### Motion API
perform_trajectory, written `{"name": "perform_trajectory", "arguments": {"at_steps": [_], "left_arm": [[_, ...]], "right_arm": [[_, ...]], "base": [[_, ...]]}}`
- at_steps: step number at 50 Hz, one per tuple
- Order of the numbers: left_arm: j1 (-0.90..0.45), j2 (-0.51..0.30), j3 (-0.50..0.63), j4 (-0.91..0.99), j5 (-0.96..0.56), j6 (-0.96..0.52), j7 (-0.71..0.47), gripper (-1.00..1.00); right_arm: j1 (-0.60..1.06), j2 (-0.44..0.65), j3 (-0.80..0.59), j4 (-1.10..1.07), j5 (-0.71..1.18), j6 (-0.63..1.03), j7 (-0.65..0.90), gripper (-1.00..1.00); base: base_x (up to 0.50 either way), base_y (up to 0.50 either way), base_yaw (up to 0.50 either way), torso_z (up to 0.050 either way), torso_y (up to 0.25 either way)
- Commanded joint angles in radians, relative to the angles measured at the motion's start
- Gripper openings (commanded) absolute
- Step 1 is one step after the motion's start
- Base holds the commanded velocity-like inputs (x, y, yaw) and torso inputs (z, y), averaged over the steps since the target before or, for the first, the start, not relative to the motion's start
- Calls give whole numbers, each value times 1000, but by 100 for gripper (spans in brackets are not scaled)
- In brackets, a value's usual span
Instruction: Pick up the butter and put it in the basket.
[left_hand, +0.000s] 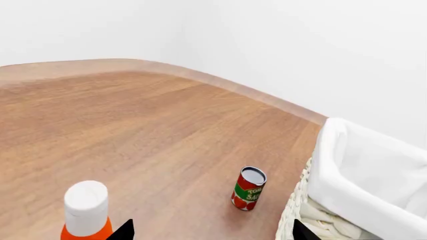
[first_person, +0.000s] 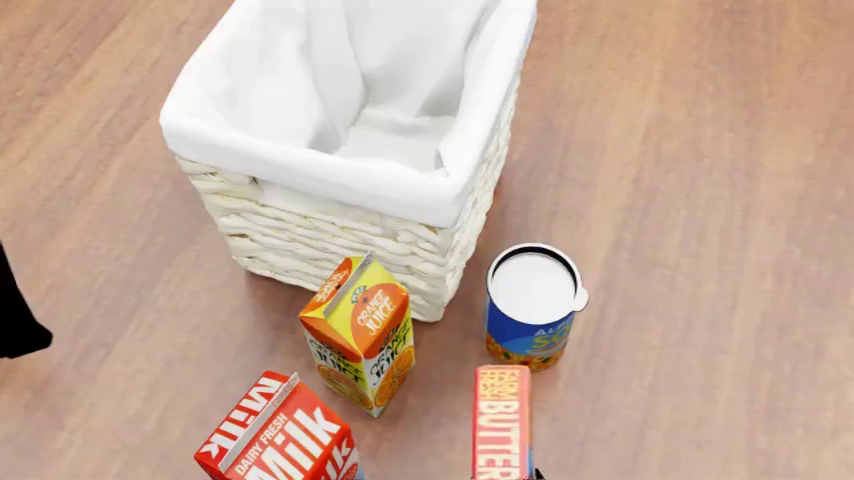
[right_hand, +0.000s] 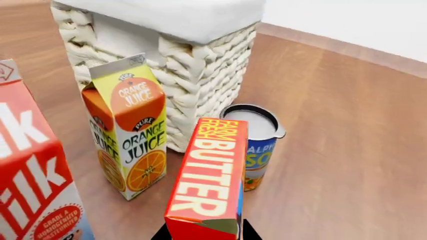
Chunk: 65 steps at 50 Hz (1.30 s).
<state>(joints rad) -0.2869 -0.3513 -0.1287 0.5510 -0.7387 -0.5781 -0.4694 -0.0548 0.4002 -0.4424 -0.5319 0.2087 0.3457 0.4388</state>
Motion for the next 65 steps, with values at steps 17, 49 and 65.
{"name": "perform_trajectory", "arguments": {"at_steps": [17,49,65], "left_arm": [[-6,0,24,-24,20,23,6,100],[-2,-3,33,-37,23,41,4,100],[6,-4,39,-31,22,43,-2,100]], "right_arm": [[-246,490,109,-515,131,73,539,-100],[524,910,-92,-294,922,-107,518,-100],[825,796,-68,-85,1092,106,345,-100]], "base": [[0,0,0,0,1],[0,0,0,0,1],[0,0,0,0,1]]}}
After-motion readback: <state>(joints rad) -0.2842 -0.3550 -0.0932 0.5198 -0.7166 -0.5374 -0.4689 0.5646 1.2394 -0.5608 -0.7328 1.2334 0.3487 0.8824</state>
